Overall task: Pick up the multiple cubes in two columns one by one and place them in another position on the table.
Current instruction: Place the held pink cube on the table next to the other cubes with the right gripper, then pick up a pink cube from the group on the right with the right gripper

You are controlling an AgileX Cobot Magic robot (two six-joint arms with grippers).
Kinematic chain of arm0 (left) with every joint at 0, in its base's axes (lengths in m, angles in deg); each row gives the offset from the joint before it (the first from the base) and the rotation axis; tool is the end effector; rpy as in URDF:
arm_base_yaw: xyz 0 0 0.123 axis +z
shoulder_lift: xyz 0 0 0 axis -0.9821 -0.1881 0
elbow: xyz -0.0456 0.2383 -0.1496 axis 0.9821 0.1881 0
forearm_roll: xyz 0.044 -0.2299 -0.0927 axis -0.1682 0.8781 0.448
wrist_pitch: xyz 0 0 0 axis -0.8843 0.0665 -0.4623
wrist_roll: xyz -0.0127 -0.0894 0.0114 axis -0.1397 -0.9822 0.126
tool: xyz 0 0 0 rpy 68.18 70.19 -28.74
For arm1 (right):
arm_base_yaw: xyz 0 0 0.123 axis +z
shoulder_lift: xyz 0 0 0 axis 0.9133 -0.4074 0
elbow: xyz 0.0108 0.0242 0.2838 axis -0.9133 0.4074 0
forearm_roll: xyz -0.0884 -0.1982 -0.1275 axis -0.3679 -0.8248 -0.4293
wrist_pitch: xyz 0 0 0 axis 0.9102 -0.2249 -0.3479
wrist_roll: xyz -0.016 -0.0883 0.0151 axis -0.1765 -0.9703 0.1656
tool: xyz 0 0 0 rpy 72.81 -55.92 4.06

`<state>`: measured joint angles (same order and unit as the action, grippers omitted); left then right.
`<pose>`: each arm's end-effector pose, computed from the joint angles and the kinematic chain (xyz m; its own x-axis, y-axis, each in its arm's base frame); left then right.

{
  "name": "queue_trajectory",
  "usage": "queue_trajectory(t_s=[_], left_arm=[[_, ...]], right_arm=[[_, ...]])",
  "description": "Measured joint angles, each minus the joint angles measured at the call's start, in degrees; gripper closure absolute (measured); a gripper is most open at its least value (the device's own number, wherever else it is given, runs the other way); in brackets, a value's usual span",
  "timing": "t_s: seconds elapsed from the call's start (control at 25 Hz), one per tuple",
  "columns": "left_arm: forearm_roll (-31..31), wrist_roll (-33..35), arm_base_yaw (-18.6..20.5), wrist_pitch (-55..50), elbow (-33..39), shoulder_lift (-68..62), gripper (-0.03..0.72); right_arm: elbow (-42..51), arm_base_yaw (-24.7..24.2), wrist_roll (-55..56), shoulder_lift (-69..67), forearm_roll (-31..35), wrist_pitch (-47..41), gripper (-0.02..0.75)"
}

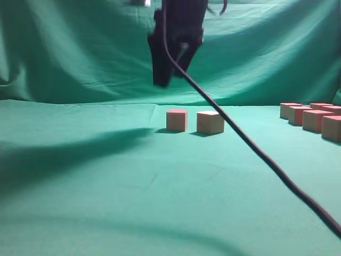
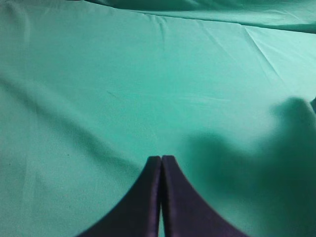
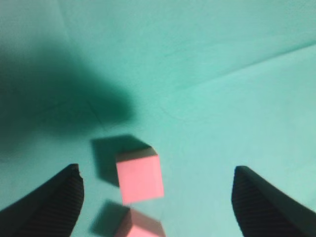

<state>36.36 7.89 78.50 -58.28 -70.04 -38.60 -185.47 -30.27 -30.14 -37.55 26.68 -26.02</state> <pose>0.0530 -0.0034 0.1771 -0.2595 -0.1069 -0.9598 0.0128 0.9934 -0.1141 0.3837 0.2826 0.2392 -0.1901 -0.9355 -0.2977 -0.9520 0.2498 -0.1770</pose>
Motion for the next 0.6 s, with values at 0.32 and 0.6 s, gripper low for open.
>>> queue_trajectory(t_s=[0.32,0.6], left_arm=[[0.0,0.0,0.0,0.0,0.0,0.0,0.688],[0.0,0.0,0.0,0.0,0.0,0.0,0.688]], right_arm=[[-5.0,0.0,25.3,8.2,-7.8,-7.8,0.179],[2.5,-5.7,40.3,19.7,-12.9,-8.0,0.179]])
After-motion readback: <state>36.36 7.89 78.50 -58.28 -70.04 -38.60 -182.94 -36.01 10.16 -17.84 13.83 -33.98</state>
